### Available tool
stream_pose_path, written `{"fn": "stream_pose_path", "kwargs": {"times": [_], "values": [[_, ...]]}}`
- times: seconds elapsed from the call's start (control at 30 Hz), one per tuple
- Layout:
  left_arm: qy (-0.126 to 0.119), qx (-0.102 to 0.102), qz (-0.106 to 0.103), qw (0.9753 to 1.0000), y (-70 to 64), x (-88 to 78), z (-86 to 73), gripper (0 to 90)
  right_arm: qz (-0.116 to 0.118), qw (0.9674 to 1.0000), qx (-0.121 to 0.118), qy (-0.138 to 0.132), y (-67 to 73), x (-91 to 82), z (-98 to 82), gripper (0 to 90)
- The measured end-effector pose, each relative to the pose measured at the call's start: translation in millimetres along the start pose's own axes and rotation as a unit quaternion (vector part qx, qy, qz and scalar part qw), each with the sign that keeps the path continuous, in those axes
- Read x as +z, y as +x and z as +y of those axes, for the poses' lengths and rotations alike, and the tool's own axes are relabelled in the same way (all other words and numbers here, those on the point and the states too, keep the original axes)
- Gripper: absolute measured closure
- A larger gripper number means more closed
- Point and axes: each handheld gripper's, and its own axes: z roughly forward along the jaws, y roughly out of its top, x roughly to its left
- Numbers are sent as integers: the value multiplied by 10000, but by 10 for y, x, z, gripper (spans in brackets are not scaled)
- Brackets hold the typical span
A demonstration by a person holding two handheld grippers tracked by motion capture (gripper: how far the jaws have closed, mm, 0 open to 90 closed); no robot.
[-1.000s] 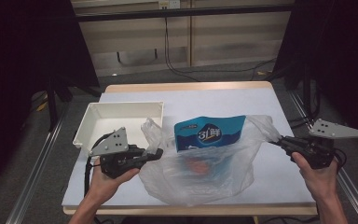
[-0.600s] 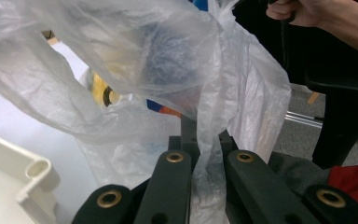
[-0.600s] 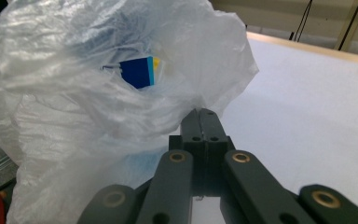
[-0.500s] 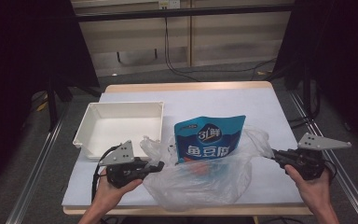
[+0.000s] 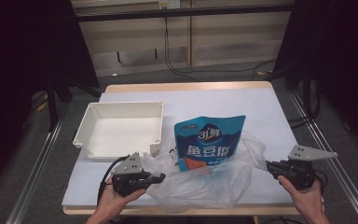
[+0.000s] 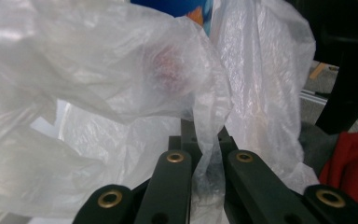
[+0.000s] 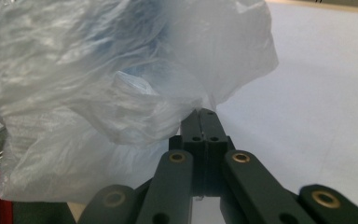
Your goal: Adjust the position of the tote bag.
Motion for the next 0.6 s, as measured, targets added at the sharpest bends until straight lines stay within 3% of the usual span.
{"fn": "stream_pose_path", "kwargs": {"times": [0.23, 0.37, 0.43, 0.6], "values": [[356, 35, -41, 9994, 27, 168, -93, 897, -40, 9993, 53, 375, -51, 93, -171, 900], [507, 4, -55, 9987, 50, 229, -146, 897, -81, 9990, 67, 425, -60, 142, -221, 900], [625, 5, -9, 9980, 55, 286, -187, 898, -97, 9976, -54, 681, -27, 247, -263, 900], [787, -78, -69, 9968, 93, 322, -220, 898, -156, 9969, -61, 769, -56, 297, -294, 900]]}}
